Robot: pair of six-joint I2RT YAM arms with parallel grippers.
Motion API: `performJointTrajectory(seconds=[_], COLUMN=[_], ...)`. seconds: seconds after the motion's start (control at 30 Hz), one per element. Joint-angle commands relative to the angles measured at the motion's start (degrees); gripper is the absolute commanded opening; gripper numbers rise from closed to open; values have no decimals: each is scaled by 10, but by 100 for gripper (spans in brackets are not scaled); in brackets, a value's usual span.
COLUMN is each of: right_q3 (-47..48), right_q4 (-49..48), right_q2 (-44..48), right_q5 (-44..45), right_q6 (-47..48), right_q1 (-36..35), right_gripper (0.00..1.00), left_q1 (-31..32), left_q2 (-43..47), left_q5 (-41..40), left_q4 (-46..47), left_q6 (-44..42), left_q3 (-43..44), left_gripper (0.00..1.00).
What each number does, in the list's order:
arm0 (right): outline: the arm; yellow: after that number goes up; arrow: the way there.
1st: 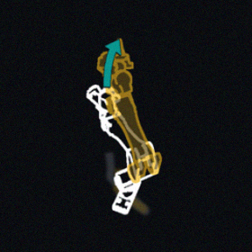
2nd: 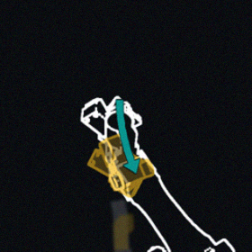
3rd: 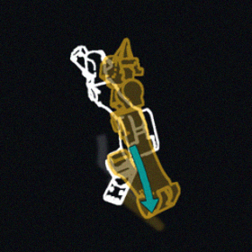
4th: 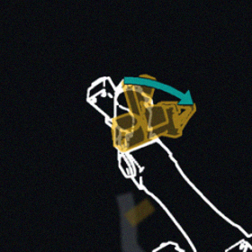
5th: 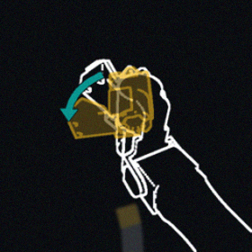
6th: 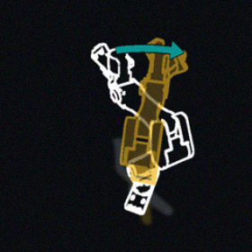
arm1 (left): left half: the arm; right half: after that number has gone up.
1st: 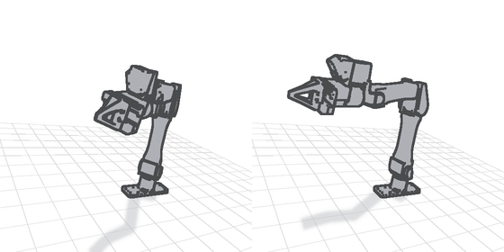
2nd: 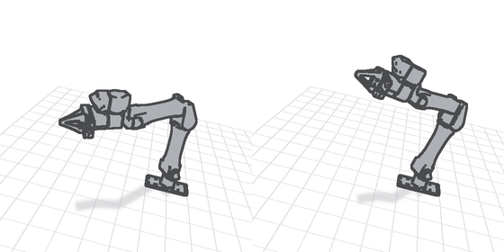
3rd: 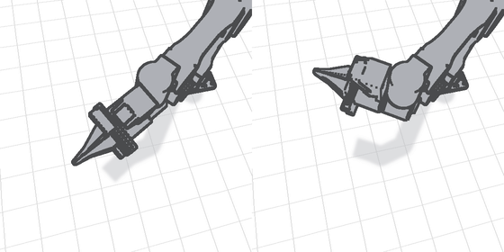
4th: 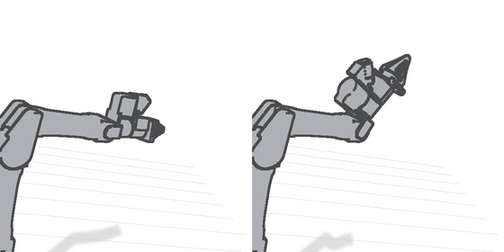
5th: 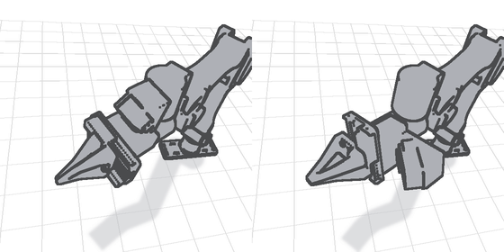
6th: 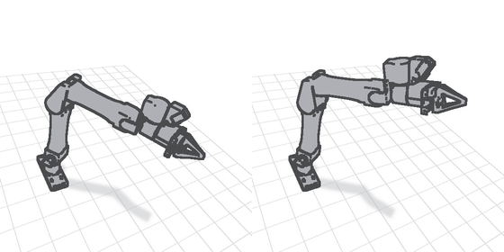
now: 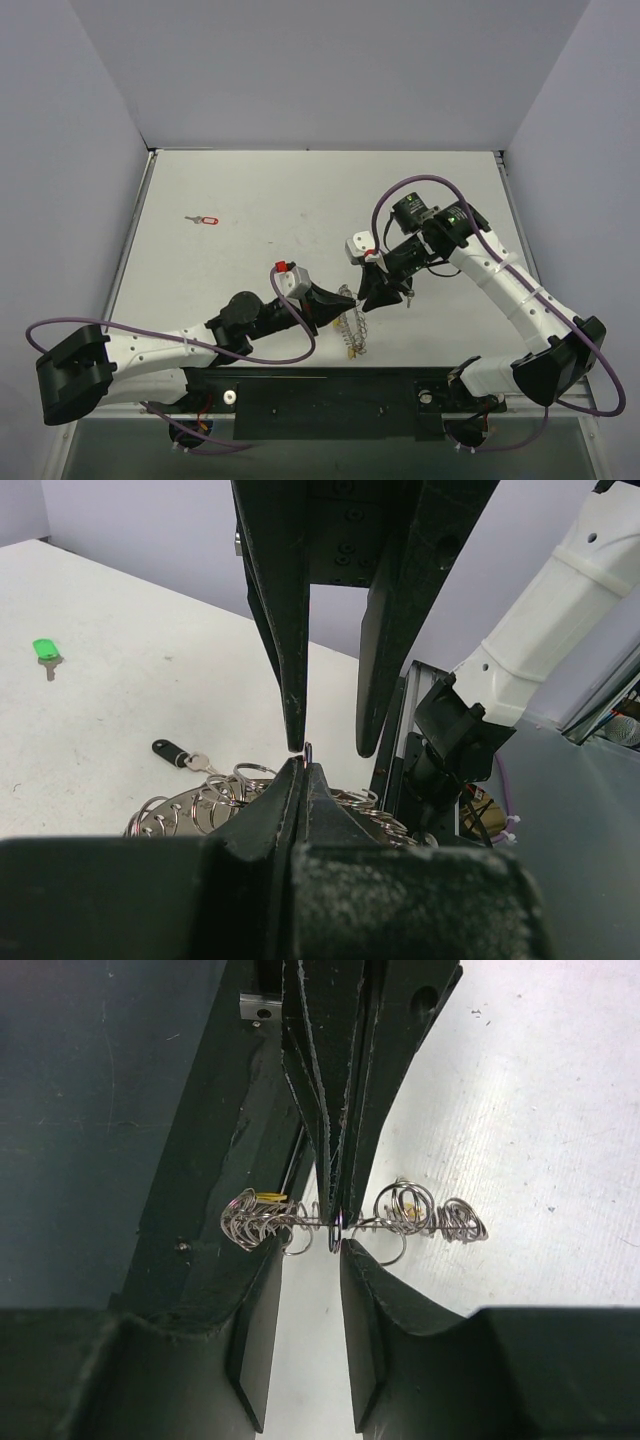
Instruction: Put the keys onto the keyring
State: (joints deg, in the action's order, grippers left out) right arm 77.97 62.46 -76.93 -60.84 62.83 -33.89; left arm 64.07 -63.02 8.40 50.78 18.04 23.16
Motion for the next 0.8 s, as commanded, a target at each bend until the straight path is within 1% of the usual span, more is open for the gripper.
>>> performJointTrajectory(seconds=[0.0, 0.23, 0.3, 0.33, 0.47, 0.5, 0.53, 0.57, 0.6, 0.67, 0.7, 0.77], right_q3=[11, 9, 10, 9, 6, 9, 12, 16, 19, 19, 14, 0], right_q4=[7, 6, 7, 6, 8, 7, 9, 9, 10, 10, 10, 11], right_q2=[-8, -9, -9, -9, -3, -2, 5, 12, 28, 55, 64, 93], right_q5=[-17, -17, -16, -15, -25, -25, -27, -28, -34, -48, -53, -59], right_q6=[-3, -3, -5, -6, -13, -27, -35, -52, -58, -68, -76, -78], right_q1=[-8, -14, -13, -13, -13, -12, -8, -4, 10, 43, 71, 110], right_gripper=[25, 16, 8, 1, 0, 4, 22, 29, 42, 51, 55, 57], left_q1=[2, 2, 2, 2, 1, 1, 1, 0, -1, -4, -5, -9], left_q2=[0, 1, 4, 4, 9, 11, 18, 24, 36, 64, 73, 105], left_q5=[6, 4, 3, 2, 6, 10, 24, 33, 62, 102, 120, 157], left_q4=[67, 69, 69, 70, 70, 70, 66, 62, 53, 28, 13, -27], left_q6=[9, 9, 8, 6, 0, -9, -19, -34, -47, -77, -102, -135], left_q3=[33, 31, 29, 27, 21, 19, 16, 13, 12, 9, 10, 15], left_gripper=[0, 0, 0, 0, 0, 0, 0, 0, 0, 0, 0, 0])
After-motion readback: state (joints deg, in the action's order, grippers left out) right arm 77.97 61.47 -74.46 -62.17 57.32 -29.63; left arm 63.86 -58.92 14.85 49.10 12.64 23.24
